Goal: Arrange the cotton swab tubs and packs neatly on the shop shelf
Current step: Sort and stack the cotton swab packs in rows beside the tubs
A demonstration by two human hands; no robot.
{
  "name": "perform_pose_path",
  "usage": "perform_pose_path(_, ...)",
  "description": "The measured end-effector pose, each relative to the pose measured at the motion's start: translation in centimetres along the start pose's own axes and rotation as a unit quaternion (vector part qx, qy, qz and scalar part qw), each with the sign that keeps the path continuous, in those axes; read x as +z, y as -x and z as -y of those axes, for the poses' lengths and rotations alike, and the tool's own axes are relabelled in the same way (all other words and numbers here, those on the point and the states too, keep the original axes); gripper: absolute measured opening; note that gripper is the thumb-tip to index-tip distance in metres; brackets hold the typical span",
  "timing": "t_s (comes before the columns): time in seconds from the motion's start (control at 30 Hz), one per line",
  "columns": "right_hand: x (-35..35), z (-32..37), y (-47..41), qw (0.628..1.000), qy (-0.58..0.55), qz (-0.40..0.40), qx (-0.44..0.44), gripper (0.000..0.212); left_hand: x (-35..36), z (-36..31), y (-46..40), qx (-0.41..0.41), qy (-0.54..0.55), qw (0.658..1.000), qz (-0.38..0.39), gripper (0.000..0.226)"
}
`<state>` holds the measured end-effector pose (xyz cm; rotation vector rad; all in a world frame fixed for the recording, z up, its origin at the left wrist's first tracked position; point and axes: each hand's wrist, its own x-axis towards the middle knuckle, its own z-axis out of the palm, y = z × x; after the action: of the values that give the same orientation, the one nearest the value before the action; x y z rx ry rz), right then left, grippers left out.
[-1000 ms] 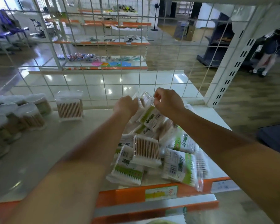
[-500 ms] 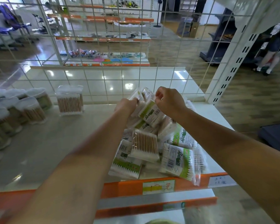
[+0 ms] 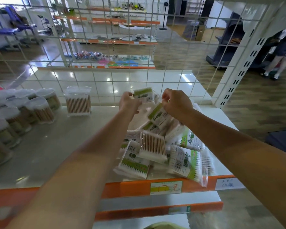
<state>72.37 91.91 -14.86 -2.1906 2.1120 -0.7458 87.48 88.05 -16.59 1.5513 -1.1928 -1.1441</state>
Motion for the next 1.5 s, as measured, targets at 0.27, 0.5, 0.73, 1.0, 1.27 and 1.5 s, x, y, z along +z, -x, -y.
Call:
perform_pose_path(0.27,-0.1,2.3,-0.2,1.0,-0.012,0.012,0.006,0.011,-3.0,-0.3,0.5,0.042,0.007,0.998,0.036,0.048)
perform_pose_path(0.5,-0.5,5.1,-0.8,0.999,-0.048,0.015,0.006,0.017,-6.5,-0.2,0.6,0.061,0.009,0.995,0.079,0.045)
perform_pose_path(0.73,0.3,10.2,-1.2,0.994,-0.109,-0.014,0.014,0.021,-9.3,-0.2,0.8,0.114,-0.006,0.991,0.071,0.038)
perform_pose_path(1.0,1.9,15.9,-2.3,0.989,-0.135,-0.003,0.054,0.046,-11.2,1.1,0.8,0.271,-0.132,0.953,-0.01,0.031)
perform_pose_path(1.27,2.3,16.7,-2.5,0.947,-0.294,0.011,0.13,0.028,-13.5,1.7,1.0,0.34,-0.166,0.925,0.027,0.041)
perform_pose_path(1.5,3.6,17.5,-2.3,0.946,-0.301,0.05,0.113,0.015,-16.7,2.0,-0.5,0.308,-0.212,0.927,0.001,0.031)
